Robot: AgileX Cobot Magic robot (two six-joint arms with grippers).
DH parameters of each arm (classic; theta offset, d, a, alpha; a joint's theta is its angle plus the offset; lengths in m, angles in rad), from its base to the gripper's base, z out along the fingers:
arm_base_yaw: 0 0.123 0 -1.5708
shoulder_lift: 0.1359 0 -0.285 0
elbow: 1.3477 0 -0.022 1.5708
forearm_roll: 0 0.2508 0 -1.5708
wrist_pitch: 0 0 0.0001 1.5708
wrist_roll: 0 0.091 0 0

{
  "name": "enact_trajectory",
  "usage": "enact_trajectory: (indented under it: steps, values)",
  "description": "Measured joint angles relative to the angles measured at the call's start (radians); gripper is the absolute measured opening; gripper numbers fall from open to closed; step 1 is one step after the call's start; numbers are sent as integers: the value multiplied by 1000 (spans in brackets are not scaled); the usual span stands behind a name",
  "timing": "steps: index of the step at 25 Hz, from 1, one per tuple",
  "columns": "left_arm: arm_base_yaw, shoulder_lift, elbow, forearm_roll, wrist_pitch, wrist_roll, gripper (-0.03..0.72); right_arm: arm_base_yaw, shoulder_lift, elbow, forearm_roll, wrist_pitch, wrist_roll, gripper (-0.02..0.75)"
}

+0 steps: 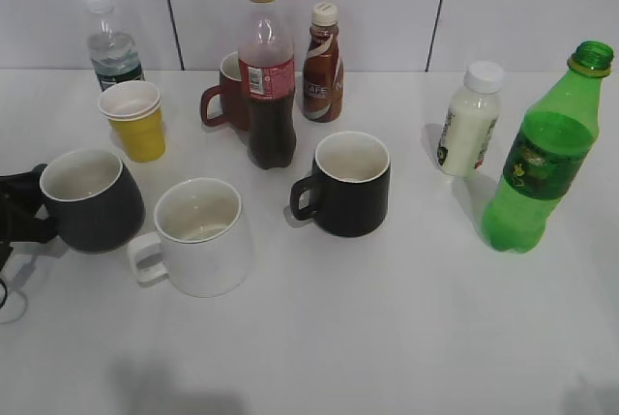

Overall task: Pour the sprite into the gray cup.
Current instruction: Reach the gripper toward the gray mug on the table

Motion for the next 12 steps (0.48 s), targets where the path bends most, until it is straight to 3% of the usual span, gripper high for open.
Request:
enact_trajectory:
  steps: [12]
  values:
    - [0,-136,38,-32,64,-34,65,0,18,-15,55,-54,-1,501]
